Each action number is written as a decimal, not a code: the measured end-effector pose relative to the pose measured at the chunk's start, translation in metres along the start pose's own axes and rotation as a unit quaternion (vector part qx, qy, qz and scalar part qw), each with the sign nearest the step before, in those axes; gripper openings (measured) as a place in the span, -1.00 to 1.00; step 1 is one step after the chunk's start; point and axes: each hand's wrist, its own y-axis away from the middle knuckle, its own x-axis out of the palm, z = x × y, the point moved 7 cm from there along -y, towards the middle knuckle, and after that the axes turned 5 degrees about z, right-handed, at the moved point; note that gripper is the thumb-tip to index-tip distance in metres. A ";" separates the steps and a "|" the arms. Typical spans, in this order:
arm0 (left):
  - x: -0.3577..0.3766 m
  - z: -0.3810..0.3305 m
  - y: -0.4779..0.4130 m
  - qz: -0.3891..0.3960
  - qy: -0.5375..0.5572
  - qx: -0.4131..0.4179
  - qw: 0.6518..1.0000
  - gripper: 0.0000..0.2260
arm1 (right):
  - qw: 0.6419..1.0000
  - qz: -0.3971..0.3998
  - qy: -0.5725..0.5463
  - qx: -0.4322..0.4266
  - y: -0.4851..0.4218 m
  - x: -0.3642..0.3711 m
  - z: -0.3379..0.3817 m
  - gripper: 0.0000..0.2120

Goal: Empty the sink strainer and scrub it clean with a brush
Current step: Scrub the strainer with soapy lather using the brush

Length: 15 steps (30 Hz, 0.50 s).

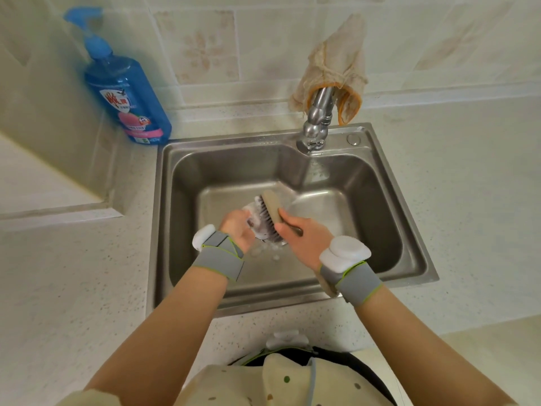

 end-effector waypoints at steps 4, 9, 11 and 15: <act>0.009 0.006 0.005 0.042 -0.013 -0.004 0.999 -0.69 | 0.999 -0.032 -0.021 0.025 -0.015 -0.015 -0.006 -0.57; 0.001 0.007 0.000 0.021 -0.018 -0.031 0.999 -0.71 | 1.000 -0.005 -0.002 0.005 -0.004 0.002 0.000 -0.57; 0.009 0.013 0.010 0.062 -0.016 -0.050 0.997 -0.67 | 1.000 -0.021 -0.022 0.005 -0.013 -0.005 0.005 -0.57; -0.004 0.001 0.000 0.021 -0.008 -0.024 0.999 -0.61 | 0.999 -0.005 0.011 0.037 -0.011 -0.005 -0.009 -0.57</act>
